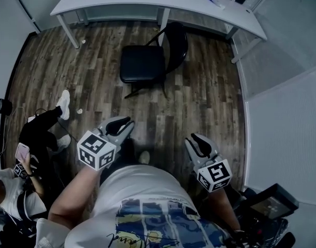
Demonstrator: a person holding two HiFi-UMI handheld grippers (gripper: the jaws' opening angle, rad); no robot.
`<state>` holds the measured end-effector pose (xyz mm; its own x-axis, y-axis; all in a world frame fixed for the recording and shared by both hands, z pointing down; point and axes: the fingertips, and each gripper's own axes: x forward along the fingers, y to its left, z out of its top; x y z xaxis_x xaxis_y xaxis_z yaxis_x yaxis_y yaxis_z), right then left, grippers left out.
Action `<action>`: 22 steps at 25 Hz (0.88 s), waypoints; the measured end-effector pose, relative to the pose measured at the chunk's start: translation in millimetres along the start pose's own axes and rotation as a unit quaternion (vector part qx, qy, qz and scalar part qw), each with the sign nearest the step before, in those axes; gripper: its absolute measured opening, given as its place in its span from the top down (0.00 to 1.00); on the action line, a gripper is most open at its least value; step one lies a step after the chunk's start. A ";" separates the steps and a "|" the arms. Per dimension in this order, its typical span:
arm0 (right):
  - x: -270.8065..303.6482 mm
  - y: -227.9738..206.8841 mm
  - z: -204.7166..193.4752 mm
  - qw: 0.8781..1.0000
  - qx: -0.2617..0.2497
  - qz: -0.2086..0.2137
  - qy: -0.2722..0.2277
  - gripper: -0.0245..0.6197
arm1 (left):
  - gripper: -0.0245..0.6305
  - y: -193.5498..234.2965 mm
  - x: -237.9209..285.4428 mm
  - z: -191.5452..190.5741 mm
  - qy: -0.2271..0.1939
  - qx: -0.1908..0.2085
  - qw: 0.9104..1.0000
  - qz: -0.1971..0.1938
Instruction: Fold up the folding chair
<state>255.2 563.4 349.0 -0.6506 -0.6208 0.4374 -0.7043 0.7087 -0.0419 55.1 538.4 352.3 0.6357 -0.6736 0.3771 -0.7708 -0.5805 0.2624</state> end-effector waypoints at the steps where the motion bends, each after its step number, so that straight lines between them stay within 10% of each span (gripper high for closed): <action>1: 2.7 -2.3 -1.6 1.000 0.000 -0.001 0.002 0.83 | 0.87 2.6 1.7 -0.6 -0.001 -0.002 1.000 0.002; 22: 118.0 -78.2 56.3 0.999 0.017 -0.028 0.032 0.80 | 0.85 120.5 75.6 38.9 0.007 -0.050 0.999 -0.015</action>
<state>217.5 415.9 353.4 -0.5908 -0.6366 0.4957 -0.7497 0.6602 -0.0457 12.0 399.7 377.9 0.6583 -0.6495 0.3804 -0.7523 -0.5514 0.3605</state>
